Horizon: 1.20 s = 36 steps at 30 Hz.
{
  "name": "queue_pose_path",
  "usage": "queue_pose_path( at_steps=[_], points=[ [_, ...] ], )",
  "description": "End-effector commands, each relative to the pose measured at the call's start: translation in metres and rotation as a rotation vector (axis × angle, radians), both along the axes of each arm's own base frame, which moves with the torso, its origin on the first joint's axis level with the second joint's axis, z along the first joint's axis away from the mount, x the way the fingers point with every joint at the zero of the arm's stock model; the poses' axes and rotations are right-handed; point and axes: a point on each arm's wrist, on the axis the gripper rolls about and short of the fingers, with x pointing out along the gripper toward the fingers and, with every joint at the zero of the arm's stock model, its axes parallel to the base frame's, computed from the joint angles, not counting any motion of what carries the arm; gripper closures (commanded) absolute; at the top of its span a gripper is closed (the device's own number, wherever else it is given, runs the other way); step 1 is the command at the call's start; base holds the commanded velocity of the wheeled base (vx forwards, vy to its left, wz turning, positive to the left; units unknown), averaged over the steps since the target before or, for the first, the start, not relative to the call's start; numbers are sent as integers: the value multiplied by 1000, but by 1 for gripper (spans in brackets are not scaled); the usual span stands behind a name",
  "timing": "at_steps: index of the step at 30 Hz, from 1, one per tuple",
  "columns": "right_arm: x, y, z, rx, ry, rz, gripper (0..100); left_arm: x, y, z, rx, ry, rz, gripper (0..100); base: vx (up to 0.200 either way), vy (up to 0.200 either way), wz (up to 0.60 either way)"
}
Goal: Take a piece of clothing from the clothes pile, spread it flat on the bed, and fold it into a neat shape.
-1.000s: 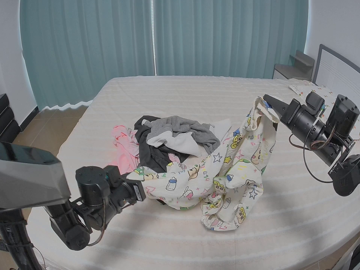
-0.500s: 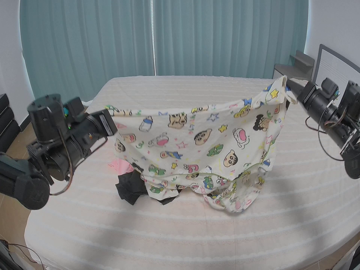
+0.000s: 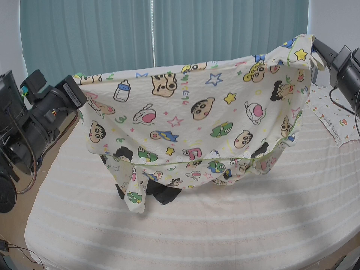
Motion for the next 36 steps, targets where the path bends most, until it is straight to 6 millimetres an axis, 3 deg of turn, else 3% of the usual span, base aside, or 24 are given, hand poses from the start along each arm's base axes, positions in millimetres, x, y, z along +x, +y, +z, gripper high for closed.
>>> queue_pose_path(
  at_steps=[1, 10, 13, 24, 36],
  points=[
    [-4, -1, -26, 22, 61, -6, 100, -25, 1, -16, -57, 45, -60, 100, 0, 0, 0],
    [-3, 0, -57, 114, 140, 22, 100, -38, -1, -39, -109, 131, -112, 100, 0, 0, 0],
    [0, -1, -77, 119, 172, 19, 100, -42, -5, -48, -154, 171, -144, 100, -67, 0, 0],
    [-11, -3, -66, 160, 73, 2, 100, -43, -8, -48, -173, 171, -171, 100, -200, 0, 0],
    [-8, -2, -72, 151, 96, 1, 100, -38, -9, -48, -187, 167, -171, 100, 0, 0, 0]
  ],
)
